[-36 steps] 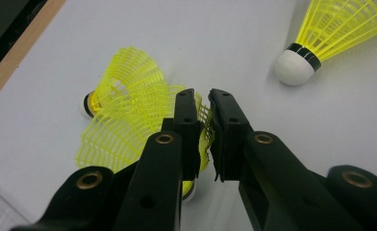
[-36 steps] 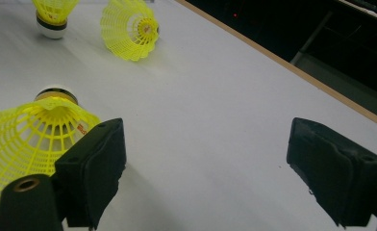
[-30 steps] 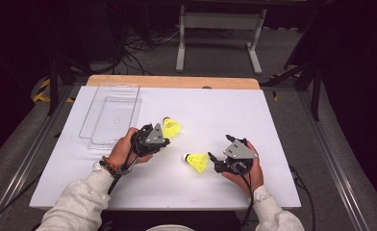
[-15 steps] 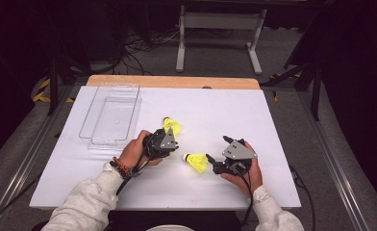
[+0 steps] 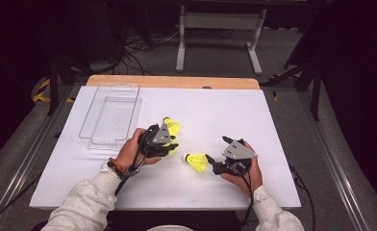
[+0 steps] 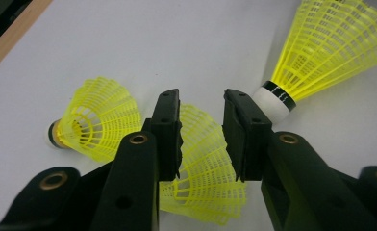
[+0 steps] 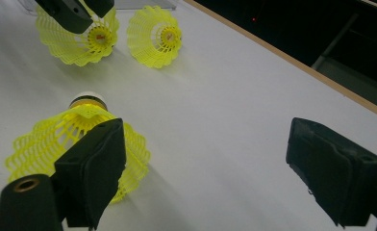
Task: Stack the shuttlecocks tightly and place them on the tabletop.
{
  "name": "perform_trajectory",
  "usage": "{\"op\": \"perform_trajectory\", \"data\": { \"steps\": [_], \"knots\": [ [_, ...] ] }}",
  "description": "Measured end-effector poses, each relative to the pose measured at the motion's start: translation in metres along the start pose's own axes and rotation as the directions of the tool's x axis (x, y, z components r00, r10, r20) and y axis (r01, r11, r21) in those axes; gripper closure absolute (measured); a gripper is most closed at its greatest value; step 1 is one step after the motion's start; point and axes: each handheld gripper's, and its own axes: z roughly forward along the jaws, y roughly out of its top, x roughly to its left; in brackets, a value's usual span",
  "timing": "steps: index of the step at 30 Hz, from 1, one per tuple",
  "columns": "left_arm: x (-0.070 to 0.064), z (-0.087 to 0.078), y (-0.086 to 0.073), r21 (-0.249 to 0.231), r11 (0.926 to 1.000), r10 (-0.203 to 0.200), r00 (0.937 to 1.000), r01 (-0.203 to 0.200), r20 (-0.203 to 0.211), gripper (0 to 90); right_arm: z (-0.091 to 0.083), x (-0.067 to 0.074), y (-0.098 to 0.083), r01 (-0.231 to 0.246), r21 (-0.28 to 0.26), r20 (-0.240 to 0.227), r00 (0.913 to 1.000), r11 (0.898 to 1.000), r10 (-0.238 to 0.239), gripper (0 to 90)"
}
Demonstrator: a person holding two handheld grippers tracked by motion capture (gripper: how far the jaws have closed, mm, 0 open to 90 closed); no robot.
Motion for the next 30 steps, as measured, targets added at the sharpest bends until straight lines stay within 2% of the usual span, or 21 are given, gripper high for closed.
{"op": "perform_trajectory", "data": {
  "steps": [6, 9, 11, 14, 16, 18, 20, 22, 23, 25, 26, 27, 28, 30],
  "knots": [
    [0.003, -0.007, -0.001, -0.041, 0.9987, -0.032, 0.9995, 0.031, -0.01, 61.5, 0.001, -0.001, -0.001, 0.0, 0.009, 0.001, 1.0, 1.0, -0.001, 14.8],
    [0.003, -0.008, -0.002, -0.048, 0.9978, -0.045, 0.9989, 0.046, 0.009, 60.0, 0.0, 0.0, -0.001, 0.003, 0.009, 0.002, 1.0, 1.0, -0.003, 14.8],
    [0.003, -0.008, -0.002, -0.032, 0.9988, -0.038, 0.9993, 0.037, -0.008, 58.3, 0.0, 0.0, -0.001, 0.003, 0.009, 0.001, 1.0, 1.0, -0.003, 14.9],
    [0.002, -0.008, -0.001, -0.032, 0.9989, -0.034, 0.9994, 0.034, -0.004, 57.5, 0.001, 0.0, -0.001, 0.004, 0.012, -0.001, 1.0, 1.0, -0.004, 14.9],
    [0.001, -0.01, -0.001, -0.044, 0.9986, -0.031, 0.9995, 0.031, -0.005, 55.8, 0.001, 0.0, -0.001, 0.005, 0.011, -0.001, 1.0, 1.0, -0.005, 14.9],
    [0.0, -0.013, 0.0, -0.073, 0.997, -0.026, 0.9996, 0.027, 0.013, 55.6, 0.0, 0.0, -0.001, 0.006, 0.01, -0.001, 1.0, 1.0, -0.006, 14.9],
    [-0.001, -0.017, 0.001, -0.079, 0.9967, -0.018, 0.9997, 0.017, -0.014, 55.0, 0.001, 0.0, -0.001, 0.005, 0.013, -0.002, 1.0, 1.0, -0.005, 15.0],
    [-0.001, -0.021, 0.001, -0.11, 0.9937, -0.022, 0.9998, 0.022, -0.001, 55.8, 0.001, 0.0, -0.001, 0.003, 0.013, -0.004, 1.0, 1.0, -0.003, 15.0],
    [-0.001, -0.021, 0.001, -0.11, 0.9937, -0.022, 0.9998, 0.022, -0.001, 56.0, 0.001, 0.0, -0.001, 0.005, 0.014, -0.004, 1.0, 1.0, -0.005, 15.0],
    [-0.001, -0.018, 0.002, -0.066, 0.9978, -0.002, 0.9996, 0.0, -0.027, 55.3, 0.001, 0.001, -0.001, 0.006, 0.016, -0.005, 1.0, 1.0, -0.006, 14.9],
    [0.0, -0.014, 0.002, -0.043, 0.9991, 0.0, 0.9997, -0.001, -0.026, 54.9, 0.001, 0.001, -0.001, 0.005, 0.015, -0.005, 1.0, 1.0, -0.005, 14.9],
    [0.0, -0.014, 0.002, -0.043, 0.9991, 0.0, 0.9997, -0.001, -0.026, 54.6, 0.001, 0.001, -0.001, 0.005, 0.015, -0.005, 1.0, 1.0, -0.005, 14.9],
    [0.003, -0.004, 0.003, -0.006, 0.9999, -0.011, 0.9997, 0.011, -0.021, 54.5, 0.001, 0.001, -0.001, 0.006, 0.017, -0.006, 1.0, 1.0, -0.006, 14.9],
    [0.005, 0.005, 0.005, 0.021, 0.9994, -0.025, 0.9993, 0.026, -0.026, 50.1, 0.002, 0.001, -0.001, 0.008, 0.02, -0.007, 0.9999, 1.0, -0.008, 14.9]
  ]
}}
